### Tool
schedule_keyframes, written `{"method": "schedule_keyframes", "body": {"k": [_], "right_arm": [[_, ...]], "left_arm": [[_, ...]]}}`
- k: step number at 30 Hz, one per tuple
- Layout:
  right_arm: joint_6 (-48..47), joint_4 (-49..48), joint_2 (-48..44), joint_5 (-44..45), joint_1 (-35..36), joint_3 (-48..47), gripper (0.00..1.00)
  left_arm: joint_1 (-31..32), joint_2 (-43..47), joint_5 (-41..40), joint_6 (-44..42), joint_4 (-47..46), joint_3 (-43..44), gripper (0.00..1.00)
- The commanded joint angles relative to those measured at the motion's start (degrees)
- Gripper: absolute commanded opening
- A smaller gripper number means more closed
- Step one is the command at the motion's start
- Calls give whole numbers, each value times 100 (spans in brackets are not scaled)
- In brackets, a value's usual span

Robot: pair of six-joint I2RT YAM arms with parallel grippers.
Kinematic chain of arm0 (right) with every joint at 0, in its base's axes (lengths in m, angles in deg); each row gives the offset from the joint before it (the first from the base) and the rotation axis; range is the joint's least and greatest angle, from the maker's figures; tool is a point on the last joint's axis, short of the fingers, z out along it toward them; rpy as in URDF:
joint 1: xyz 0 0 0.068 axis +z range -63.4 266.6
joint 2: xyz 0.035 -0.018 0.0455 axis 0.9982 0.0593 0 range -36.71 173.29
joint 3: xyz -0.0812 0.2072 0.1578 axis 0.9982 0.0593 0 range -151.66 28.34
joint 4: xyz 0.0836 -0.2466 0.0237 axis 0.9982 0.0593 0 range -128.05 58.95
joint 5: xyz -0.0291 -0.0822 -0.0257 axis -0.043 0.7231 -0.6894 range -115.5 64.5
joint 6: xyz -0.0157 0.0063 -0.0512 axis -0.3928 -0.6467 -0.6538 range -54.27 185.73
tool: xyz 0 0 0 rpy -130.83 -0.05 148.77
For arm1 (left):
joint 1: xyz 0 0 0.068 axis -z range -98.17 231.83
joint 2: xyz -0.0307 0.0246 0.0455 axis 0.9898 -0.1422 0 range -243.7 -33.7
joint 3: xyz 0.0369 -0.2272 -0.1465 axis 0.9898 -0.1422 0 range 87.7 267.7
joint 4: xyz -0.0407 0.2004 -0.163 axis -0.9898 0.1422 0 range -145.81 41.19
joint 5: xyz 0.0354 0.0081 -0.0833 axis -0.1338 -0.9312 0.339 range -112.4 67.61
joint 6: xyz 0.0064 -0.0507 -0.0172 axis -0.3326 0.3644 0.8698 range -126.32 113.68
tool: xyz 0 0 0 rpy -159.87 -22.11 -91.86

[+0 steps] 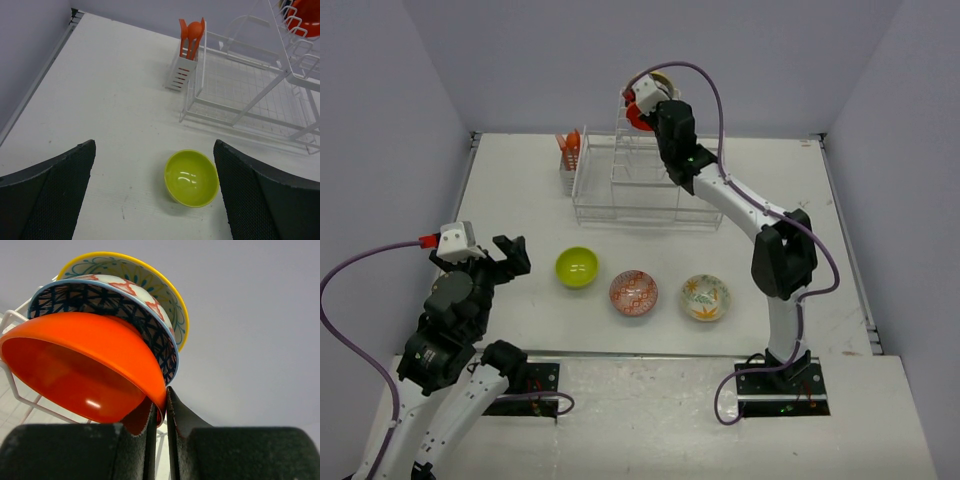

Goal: Unload the bowls from the dish rack

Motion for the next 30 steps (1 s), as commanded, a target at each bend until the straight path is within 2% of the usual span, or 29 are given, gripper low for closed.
{"method": "schedule_keyframes", "body": {"k": [1,14,30], "right_arm": [[-46,-438,-493,202,-14,109,0],[103,-1115,-792,263,-6,531,0],[683,-1045,-1582,-176,-14,1103,0]], "left_arm": [[15,-9,44,-159,-236,-37,100],[15,-26,27,-159,-236,-37,100],[6,-88,1,-168,-244,-37,100]]}}
